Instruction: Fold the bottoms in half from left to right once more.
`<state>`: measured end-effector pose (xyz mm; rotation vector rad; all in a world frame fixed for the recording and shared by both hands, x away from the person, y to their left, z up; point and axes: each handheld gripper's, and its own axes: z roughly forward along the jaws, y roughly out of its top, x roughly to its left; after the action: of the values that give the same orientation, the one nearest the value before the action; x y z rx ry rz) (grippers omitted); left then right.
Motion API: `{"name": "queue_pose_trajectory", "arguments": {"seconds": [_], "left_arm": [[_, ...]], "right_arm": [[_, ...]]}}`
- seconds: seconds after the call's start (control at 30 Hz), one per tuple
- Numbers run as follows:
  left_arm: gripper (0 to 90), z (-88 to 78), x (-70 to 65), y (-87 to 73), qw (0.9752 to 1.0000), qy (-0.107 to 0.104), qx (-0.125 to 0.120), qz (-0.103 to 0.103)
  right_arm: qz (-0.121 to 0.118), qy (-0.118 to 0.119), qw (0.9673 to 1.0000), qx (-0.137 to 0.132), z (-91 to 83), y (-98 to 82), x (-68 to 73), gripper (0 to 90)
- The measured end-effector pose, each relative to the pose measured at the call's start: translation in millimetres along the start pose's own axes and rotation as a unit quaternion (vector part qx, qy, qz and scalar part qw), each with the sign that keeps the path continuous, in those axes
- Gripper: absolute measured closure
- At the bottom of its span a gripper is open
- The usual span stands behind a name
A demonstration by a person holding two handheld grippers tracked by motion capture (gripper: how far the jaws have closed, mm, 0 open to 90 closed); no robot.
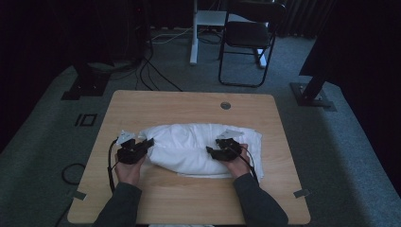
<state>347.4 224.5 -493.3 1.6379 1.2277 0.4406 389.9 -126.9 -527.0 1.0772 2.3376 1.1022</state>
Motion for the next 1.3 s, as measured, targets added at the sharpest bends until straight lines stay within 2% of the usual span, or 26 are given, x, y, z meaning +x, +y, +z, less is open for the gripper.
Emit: {"name": "queue_pose_trajectory", "arguments": {"seconds": [0.03, 0.07, 0.17, 0.43, 0.73, 0.83, 0.93, 1.0, 1.07, 1.13, 1.23, 1.27, 1.3], "left_arm": [[85.1, 0.0, 0.0, 0.0, 1.0000, 0.000, 0.000, 0.000], [85.2, -3.7, -8.2, 9.5, 0.9998, -0.011, -0.013, 0.011], [85.2, -4.2, -15.1, 17.9, 0.9994, -0.014, -0.018, 0.025], [85.2, -1.1, -25.7, 29.2, 0.9987, -0.022, -0.024, 0.039], [85.2, -3.0, -36.0, 43.7, 0.9974, -0.030, -0.037, 0.054], [85.2, -2.3, -36.8, 45.3, 0.9973, -0.030, -0.036, 0.057], [85.2, -2.3, -35.2, 45.8, 0.9973, -0.028, -0.036, 0.057], [85.2, -2.7, -33.9, 45.9, 0.9974, -0.028, -0.036, 0.056], [85.2, -3.0, -33.4, 45.8, 0.9974, -0.027, -0.034, 0.058], [85.2, -3.1, -33.9, 46.0, 0.9973, -0.027, -0.034, 0.059], [85.2, -3.3, -37.6, 47.5, 0.9969, -0.033, -0.038, 0.060], [85.2, -3.3, -39.8, 48.3, 0.9966, -0.036, -0.040, 0.064], [85.2, -3.3, -42.2, 49.5, 0.9961, -0.037, -0.041, 0.069]], "right_arm": [[-0.004, -0.003, 0.9998, 0.019, 10.1, -4.6, 2.5, 44.6], [-0.008, -0.011, 0.9999, 0.009, 23.5, -14.4, 8.3, 45.5], [-0.010, -0.013, 0.9998, 0.010, 24.4, -13.4, 10.6, 45.7], [-0.004, -0.012, 0.9999, 0.008, 26.5, -13.3, 11.7, 45.9], [-0.005, -0.014, 0.9999, -0.002, 38.2, -6.0, 29.6, 45.9], [-0.005, -0.003, 1.0000, -0.001, 41.8, -1.6, 32.3, 45.7], [-0.004, 0.009, 0.9999, 0.007, 35.4, 6.2, 28.8, 42.9], [-0.001, 0.016, 0.9998, -0.015, 21.8, 8.9, 26.7, 39.7], [-0.004, 0.015, 0.9993, -0.033, 7.2, 7.8, 26.0, 39.0], [-0.022, 0.001, 0.9995, -0.024, -0.2, 2.9, 27.8, 38.9], [-0.055, -0.005, 0.9983, 0.017, 11.1, -8.7, 35.7, 37.9], [-0.059, -0.007, 0.9981, 0.016, 15.6, -11.1, 38.8, 37.9], [-0.052, -0.005, 0.9986, 0.009, 18.1, -11.2, 40.3, 37.9]]}}
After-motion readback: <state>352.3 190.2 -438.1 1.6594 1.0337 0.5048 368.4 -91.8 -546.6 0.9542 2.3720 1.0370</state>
